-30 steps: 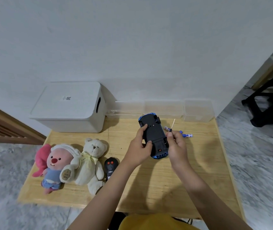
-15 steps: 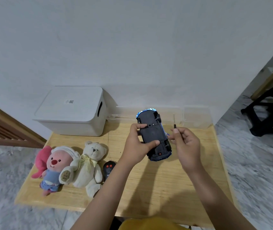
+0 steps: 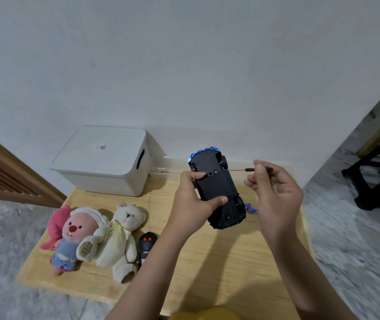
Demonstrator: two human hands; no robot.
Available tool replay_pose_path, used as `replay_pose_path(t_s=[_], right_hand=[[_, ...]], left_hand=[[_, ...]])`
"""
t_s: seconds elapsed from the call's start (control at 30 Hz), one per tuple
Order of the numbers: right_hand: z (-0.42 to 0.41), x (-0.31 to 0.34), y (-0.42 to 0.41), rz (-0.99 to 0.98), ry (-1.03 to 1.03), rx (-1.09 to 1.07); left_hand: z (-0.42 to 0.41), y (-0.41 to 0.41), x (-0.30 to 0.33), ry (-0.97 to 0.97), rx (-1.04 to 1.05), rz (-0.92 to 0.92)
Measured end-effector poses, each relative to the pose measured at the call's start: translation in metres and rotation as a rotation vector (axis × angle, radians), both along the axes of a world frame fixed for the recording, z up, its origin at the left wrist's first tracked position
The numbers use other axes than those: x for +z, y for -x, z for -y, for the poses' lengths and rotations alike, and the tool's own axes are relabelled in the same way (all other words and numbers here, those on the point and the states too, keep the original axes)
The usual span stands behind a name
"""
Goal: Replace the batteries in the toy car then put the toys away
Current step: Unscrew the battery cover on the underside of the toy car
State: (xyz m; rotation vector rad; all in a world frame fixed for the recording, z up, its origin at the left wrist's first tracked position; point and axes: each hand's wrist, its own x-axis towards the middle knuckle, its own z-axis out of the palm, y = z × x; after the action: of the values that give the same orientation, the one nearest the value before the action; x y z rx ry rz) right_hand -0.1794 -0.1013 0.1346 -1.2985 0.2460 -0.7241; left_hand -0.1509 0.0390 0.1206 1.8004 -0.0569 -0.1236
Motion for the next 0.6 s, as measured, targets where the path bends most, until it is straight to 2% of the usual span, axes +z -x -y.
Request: replay_pose_path(t_s=[0.3, 0.6], right_hand=[[0.01, -0.002, -0.014, 0.096, 0.316, -0.066], [0.021, -0.011, -0.027, 0.093, 0.434, -0.092]], left_hand=[[0.021, -0.011, 0.018, -0.062, -0.052, 0.052], [0.035, -0.021, 0.019, -0.127, -0.081, 0.074]])
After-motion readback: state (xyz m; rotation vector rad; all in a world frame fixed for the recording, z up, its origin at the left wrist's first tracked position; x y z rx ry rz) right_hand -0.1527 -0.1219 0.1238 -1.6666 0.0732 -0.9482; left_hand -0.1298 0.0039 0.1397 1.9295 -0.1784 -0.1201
